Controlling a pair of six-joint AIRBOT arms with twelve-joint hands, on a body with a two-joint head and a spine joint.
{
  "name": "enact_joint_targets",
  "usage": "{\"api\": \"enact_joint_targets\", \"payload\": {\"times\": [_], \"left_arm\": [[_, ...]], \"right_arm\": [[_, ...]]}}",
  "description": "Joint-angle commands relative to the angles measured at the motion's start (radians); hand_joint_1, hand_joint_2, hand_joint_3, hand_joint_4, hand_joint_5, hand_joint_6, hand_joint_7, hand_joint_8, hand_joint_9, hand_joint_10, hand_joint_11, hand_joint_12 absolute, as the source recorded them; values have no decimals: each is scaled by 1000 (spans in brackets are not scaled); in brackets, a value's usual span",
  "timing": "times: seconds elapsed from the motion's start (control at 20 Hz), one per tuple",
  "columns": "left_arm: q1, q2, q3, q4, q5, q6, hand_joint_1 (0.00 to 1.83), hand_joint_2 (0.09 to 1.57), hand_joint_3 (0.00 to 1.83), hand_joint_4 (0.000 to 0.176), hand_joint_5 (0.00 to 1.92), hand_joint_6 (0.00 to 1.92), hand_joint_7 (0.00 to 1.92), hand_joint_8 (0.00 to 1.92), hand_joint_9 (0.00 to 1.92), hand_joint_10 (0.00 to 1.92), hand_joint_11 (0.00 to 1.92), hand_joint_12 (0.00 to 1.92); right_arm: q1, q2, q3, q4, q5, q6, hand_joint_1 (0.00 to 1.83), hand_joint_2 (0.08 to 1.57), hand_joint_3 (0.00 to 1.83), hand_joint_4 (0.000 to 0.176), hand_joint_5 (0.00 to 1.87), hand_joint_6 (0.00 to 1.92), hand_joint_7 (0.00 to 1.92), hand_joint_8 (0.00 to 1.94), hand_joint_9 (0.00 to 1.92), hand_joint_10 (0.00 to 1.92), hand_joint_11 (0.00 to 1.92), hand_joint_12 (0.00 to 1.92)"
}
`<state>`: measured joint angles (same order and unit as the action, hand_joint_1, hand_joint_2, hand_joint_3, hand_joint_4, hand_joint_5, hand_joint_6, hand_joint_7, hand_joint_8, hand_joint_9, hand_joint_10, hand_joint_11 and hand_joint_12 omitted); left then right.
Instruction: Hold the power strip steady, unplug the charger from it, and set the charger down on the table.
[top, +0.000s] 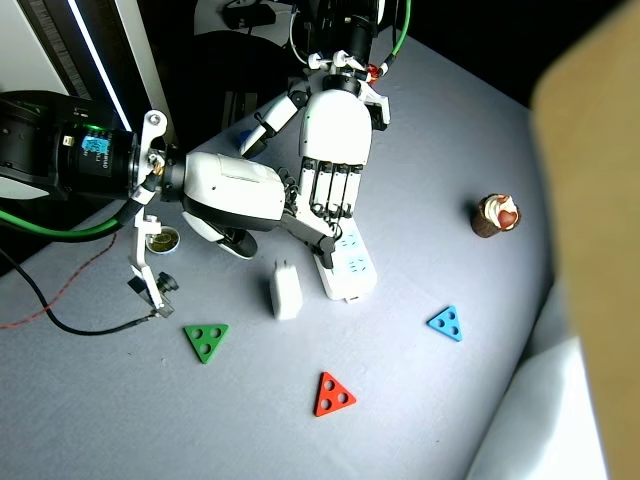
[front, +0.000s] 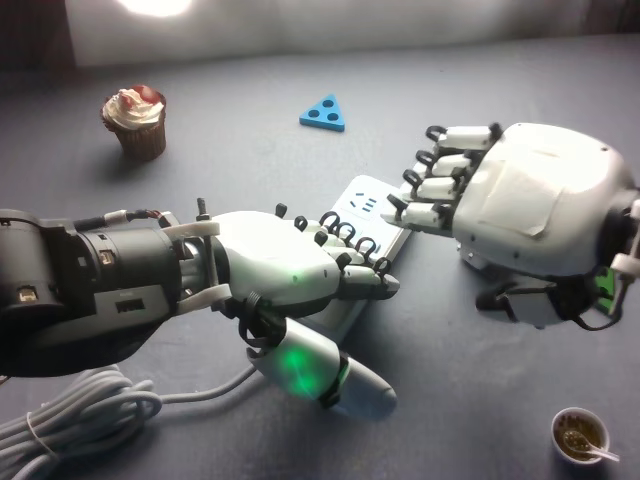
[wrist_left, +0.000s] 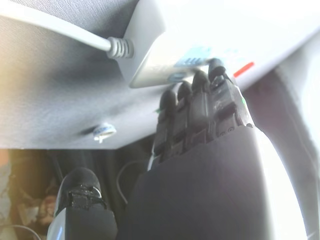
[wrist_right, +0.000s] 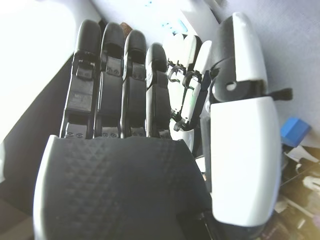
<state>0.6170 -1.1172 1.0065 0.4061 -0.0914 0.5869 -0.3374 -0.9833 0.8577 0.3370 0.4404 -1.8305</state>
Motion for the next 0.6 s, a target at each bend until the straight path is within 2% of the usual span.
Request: {"api": "enact_joint_targets", "payload": {"times": [0.0,0.15,0.2,0.25,0.35,0.4,0.45,0.5,0.55], "left_arm": [[-7,-1,-5,-7,-56,-2,0,996,0,0,124,1,122,2,93,2,78,35],[-7,-1,-6,-7,-56,-2,0,997,0,0,124,1,119,1,88,0,73,33],[-7,0,-7,-7,-57,-2,0,997,0,0,129,3,127,4,95,3,76,34],[-8,0,-7,-7,-58,-2,0,998,0,0,120,0,118,0,87,0,73,32],[-12,2,-8,-7,-64,-4,0,1000,1,0,126,3,119,2,92,3,85,37],[-18,5,-10,-7,-68,-6,0,1009,5,0,133,5,123,3,95,4,87,38],[-22,7,-12,-7,-68,-7,0,1009,4,0,133,5,120,2,92,2,82,35],[-29,13,-15,-7,-67,-8,0,1010,4,0,118,0,102,0,72,0,61,26],[-38,21,-21,-7,-63,-11,0,1003,0,0,120,2,102,2,73,2,64,27]], "right_arm": [[16,32,-14,18,94,-6,853,943,0,0,320,0,378,0,362,0,166,605],[37,172,-105,114,53,-5,826,931,0,0,234,0,270,0,261,0,79,565],[54,209,-130,145,22,-5,754,920,0,0,140,1,176,0,186,0,10,543],[73,250,-153,173,-18,-5,746,904,0,0,143,3,169,1,178,2,0,541],[138,323,-191,211,-146,-5,723,887,0,0,154,3,174,3,172,1,0,530],[195,373,-215,208,-258,-5,714,874,0,0,152,1,168,1,158,0,0,507],[216,391,-224,218,-299,-5,677,869,0,0,163,5,179,5,169,5,13,511],[239,426,-238,269,-352,-5,681,870,0,0,145,3,157,3,146,3,2,463],[240,450,-247,331,-368,-5,610,862,0,0,136,0,155,1,144,2,0,485]]}}
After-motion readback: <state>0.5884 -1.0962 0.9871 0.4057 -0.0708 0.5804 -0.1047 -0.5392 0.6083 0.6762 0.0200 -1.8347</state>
